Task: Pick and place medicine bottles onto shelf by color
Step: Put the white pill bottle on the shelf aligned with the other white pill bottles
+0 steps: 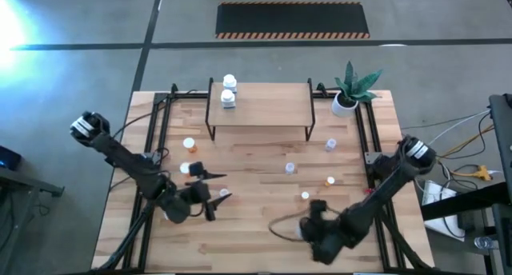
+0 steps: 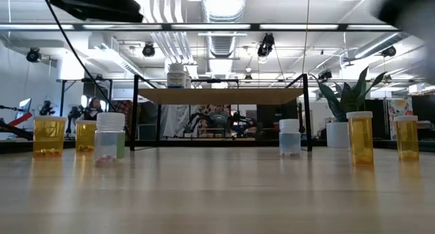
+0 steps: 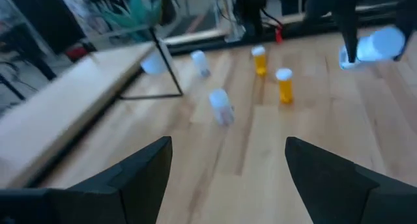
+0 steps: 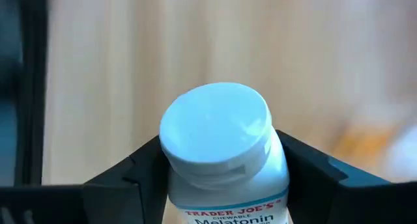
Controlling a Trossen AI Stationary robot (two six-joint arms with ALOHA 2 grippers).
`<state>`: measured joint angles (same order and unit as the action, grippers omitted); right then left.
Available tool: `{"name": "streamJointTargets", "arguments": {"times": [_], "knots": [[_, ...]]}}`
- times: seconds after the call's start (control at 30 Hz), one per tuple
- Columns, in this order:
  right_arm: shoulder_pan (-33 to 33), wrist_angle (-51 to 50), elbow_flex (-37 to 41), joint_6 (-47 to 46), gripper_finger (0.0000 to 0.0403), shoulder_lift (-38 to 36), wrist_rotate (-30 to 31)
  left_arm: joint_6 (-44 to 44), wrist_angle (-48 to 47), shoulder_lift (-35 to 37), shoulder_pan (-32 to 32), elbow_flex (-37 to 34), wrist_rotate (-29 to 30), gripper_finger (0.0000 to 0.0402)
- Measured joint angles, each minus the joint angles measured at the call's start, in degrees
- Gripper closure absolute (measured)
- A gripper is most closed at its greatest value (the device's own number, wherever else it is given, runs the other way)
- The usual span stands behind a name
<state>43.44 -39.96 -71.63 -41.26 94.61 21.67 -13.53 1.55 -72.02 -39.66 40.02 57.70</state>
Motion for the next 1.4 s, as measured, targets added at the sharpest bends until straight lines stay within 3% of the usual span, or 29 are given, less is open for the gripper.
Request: {"name": "streamJointTargets", "arguments": {"times": [0.1, 0.17, 0.4, 0.53, 0.97, 1.17, 1.4], "knots": [[-5.18, 7.66, -1.79, 2.94, 0.0186, -0.90, 11.39, -1.96, -1.27, 1.51, -1.59, -1.99, 2.60, 0.0120], [-9.50, 12.87, -2.75, 5.82, 0.0186, -0.79, 15.40, -3.61, -1.07, 2.61, -1.84, -4.22, 3.15, 0.0120], [-24.46, 46.17, -6.78, 23.03, 0.0186, 4.94, 18.50, -8.69, -1.05, 5.98, -1.97, -11.17, 5.40, 0.0120], [-30.61, 54.50, -11.07, 27.48, 0.0186, 9.77, 22.31, -8.47, -1.13, 8.17, -2.02, -12.46, 5.58, 0.0120], [-42.67, 51.82, -35.60, 28.81, 0.0189, 29.35, 33.20, -6.75, -2.05, 8.58, -2.01, -12.42, 5.72, 0.0120], [-44.26, 36.24, -47.07, 17.97, 0.0190, 34.11, 37.29, -7.06, -1.93, 8.32, -1.99, -12.42, 5.70, 0.0120], [-45.66, 34.25, -53.10, 12.37, 0.0172, 38.81, 36.83, -6.94, -2.06, 8.32, -1.99, -12.42, 5.68, 0.0120]]}}
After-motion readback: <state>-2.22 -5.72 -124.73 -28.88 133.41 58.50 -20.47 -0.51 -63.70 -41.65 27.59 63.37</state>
